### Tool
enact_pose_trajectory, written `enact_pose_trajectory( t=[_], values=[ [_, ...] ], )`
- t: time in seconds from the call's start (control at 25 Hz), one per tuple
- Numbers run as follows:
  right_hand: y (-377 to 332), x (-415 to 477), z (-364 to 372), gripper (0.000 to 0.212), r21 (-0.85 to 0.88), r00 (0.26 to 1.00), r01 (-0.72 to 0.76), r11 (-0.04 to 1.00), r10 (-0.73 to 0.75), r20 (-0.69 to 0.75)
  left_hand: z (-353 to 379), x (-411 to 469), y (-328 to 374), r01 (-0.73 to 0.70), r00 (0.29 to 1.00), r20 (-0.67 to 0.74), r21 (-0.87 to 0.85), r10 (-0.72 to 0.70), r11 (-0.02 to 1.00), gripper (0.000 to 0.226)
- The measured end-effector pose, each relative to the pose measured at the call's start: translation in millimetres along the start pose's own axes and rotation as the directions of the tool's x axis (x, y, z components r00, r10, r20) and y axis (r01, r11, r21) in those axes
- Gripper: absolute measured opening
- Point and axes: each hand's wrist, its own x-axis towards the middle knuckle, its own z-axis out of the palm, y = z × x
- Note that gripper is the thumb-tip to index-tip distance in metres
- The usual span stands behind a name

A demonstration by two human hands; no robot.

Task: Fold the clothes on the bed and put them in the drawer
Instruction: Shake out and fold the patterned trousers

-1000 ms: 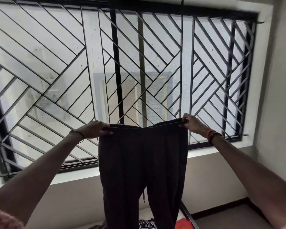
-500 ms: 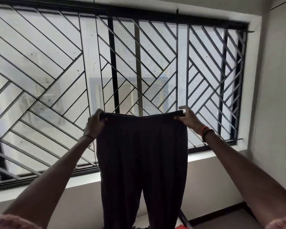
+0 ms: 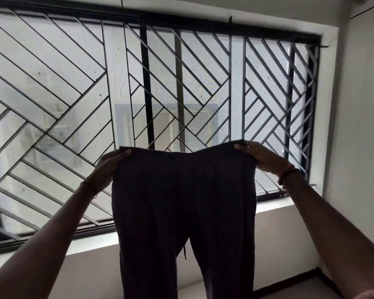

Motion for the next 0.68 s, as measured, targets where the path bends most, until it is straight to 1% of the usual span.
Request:
enact_pose_trajectory(
  t=[0.04,0.08,0.12,0.16,0.2,0.24,0.28,0.32,0.36,0.4,0.48,0.6,0.68],
  values=[
    [-1,3,1,0.026,-0.031,0.999,-0.034,0.999,0.033,-0.015,-4,5,-2,0.046,0.999,0.003,0.02,-0.046,0.999,0.024],
    [0,8,5,0.031,-0.134,0.996,-0.07,0.989,0.062,-0.07,-4,11,-4,0.1,0.995,-0.026,0.073,-0.098,0.992,0.026],
    [4,17,10,0.034,-0.298,0.985,-0.109,0.948,0.063,-0.159,0,20,-6,0.152,0.986,-0.092,0.118,-0.142,0.981,0.028],
    [9,27,16,0.032,-0.461,0.966,-0.143,0.876,0.023,-0.256,9,25,-8,0.22,0.962,-0.195,0.153,-0.189,0.963,0.03],
    [15,35,27,0.027,-0.592,0.934,-0.169,0.788,-0.064,-0.352,18,31,-12,0.262,0.929,-0.31,0.174,-0.199,0.949,0.028],
    [20,42,40,0.023,-0.669,0.89,-0.191,0.718,-0.161,-0.427,28,33,-14,0.294,0.885,-0.422,0.184,-0.194,0.938,0.024],
    [24,45,55,0.023,-0.69,0.851,-0.202,0.695,-0.224,-0.475,40,36,-18,0.303,0.848,-0.495,0.161,-0.189,0.939,0.022],
    [27,49,67,0.023,-0.681,0.826,-0.198,0.705,-0.254,-0.503,50,38,-20,0.309,0.834,-0.508,0.104,-0.217,0.945,0.021],
    [27,51,79,0.024,-0.676,0.817,-0.187,0.713,-0.269,-0.511,56,44,-24,0.303,0.834,-0.491,0.029,-0.251,0.952,0.021],
    [27,54,89,0.024,-0.68,0.815,-0.171,0.712,-0.285,-0.504,64,44,-20,0.312,0.845,-0.447,-0.035,-0.294,0.949,0.02],
    [21,57,106,0.026,-0.693,0.825,-0.148,0.705,-0.298,-0.48,77,52,-12,0.311,0.876,-0.354,-0.109,-0.329,0.944,0.019],
    [15,63,134,0.029,-0.722,0.846,-0.096,0.685,-0.326,-0.422,102,63,4,0.278,0.92,-0.241,-0.156,-0.309,0.948,0.018],
    [11,65,151,0.028,-0.725,0.878,-0.054,0.686,-0.313,-0.362,118,63,16,0.262,0.939,-0.199,-0.122,-0.282,0.958,0.022]
  ],
)
